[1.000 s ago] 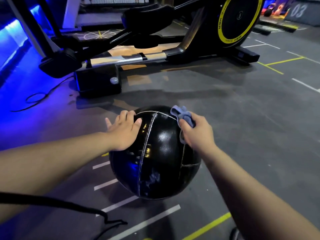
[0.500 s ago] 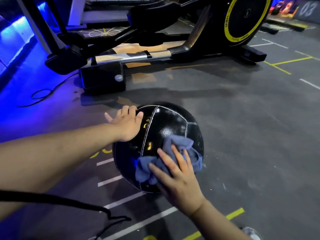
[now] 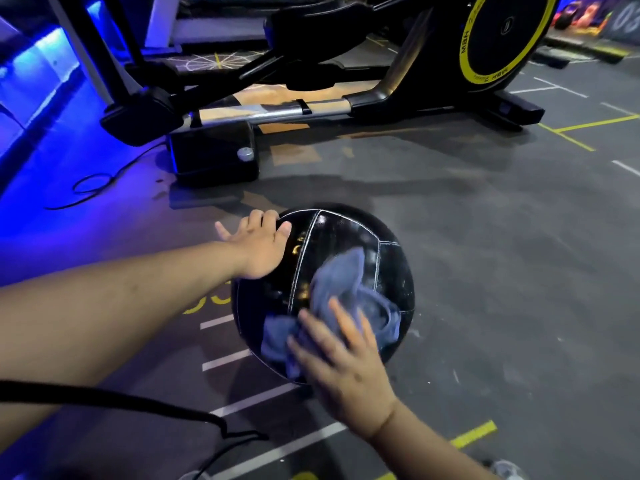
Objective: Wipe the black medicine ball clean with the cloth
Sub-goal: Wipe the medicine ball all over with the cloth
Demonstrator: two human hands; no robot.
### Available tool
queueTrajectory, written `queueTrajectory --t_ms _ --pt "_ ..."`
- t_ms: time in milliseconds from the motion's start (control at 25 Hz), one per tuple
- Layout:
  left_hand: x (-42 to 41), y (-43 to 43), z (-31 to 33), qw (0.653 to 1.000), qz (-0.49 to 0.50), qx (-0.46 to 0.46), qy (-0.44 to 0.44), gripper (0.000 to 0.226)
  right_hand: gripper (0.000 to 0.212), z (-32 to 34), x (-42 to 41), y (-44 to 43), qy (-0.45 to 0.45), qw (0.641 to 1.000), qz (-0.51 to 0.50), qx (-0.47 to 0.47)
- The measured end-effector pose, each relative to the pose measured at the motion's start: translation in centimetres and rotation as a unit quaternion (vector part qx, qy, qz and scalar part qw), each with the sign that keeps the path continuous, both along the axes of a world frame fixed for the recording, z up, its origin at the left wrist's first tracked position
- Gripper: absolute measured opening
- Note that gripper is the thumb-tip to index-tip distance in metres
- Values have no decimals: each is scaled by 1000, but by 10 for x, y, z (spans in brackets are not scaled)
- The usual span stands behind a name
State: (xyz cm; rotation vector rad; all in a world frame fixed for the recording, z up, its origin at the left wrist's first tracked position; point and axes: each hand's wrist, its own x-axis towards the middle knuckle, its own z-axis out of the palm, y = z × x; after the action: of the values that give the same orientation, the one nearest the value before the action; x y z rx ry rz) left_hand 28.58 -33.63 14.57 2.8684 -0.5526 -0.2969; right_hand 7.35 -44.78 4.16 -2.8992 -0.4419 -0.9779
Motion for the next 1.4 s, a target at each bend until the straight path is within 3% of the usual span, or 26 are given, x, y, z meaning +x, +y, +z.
queueTrajectory --t_ms 120,240,360,440,560,760,1040,1200,1400 --pt "5 3 -2 1000 8 -1 7 51 37 -41 -18 0 20 992 39 -115" --pt "10 3 -2 1000 27 1 14 53 43 -12 -4 -15 22 994 43 -95" --pt "8 4 -4 999 36 15 5 54 46 46 36 -33 24 992 -32 124" --pt "0 4 -4 999 29 21 -14 53 45 89 73 -46 80 950 -121 277" --pt "-14 7 -5 999 -9 19 -34 53 33 128 122 -69 195 914 -152 320" --pt "-31 14 -12 993 -63 18 -95 50 31 151 149 -86 317 889 -169 284" --pt "-35 27 -17 963 -180 40 -199 68 30 135 87 -75 183 935 -233 195" --pt "-17 38 -15 927 -235 154 -248 70 34 129 38 -33 92 937 -310 135" --pt "-10 50 10 897 -317 139 -277 62 60 114 -7 32 168 917 -357 55"
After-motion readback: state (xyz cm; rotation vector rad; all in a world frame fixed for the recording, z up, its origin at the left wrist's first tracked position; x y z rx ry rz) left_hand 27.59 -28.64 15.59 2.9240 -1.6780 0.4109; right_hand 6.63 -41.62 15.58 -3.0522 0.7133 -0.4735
